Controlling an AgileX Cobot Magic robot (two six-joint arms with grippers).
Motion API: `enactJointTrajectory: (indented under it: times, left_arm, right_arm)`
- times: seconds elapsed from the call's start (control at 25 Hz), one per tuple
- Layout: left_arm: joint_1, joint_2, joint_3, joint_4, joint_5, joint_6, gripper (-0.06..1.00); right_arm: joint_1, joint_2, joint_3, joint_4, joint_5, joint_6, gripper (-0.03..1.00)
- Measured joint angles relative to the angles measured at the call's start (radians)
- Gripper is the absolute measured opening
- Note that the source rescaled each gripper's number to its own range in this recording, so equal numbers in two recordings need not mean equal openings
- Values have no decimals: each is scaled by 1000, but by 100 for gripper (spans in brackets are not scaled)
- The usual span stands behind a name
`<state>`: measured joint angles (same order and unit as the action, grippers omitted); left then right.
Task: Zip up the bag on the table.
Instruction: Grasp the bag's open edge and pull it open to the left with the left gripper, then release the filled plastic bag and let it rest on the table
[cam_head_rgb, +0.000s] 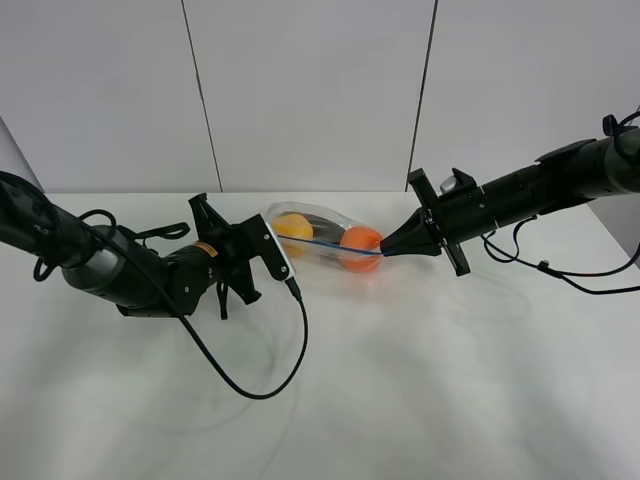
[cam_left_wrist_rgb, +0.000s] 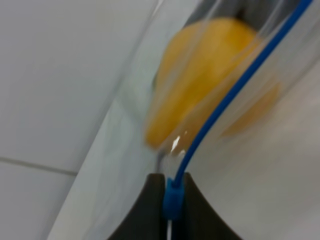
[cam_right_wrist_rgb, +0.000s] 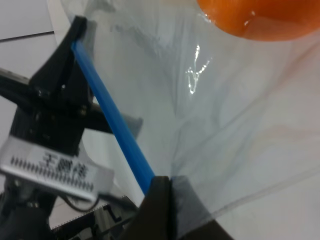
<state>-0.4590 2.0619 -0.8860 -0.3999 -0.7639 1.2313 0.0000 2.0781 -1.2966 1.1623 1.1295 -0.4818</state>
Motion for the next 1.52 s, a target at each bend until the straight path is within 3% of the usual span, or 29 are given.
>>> enactJointTrajectory:
  times: [0.36, 0.84, 0.96, 1.08, 1.16, 1.32, 1.52]
  left_arm:
    - [137, 0, 1, 32, 0, 0, 0]
    - [169, 0, 1, 124, 2, -46, 3]
    - [185, 0, 1, 110, -4, -69, 28]
    - [201, 0, 1, 101, -5, -88, 73]
    - [219, 1, 2, 92, -4, -112, 87]
    - [285, 1, 13, 28, -3, -188, 94]
    - [364, -10, 13, -86, 35, -366, 95]
  right_arm:
    - [0, 0, -1, -10, 10, 0, 0]
    - [5, 0, -2, -20, 20, 0, 0]
    - [-3, 0, -2, -46, 26, 0, 0]
    - [-3, 0, -2, -47, 27, 0, 0]
    - [-3, 0, -2, -48, 27, 0, 0]
    - [-3, 0, -2, -47, 27, 0, 0]
    - [-3, 0, -2, -45, 27, 0, 0]
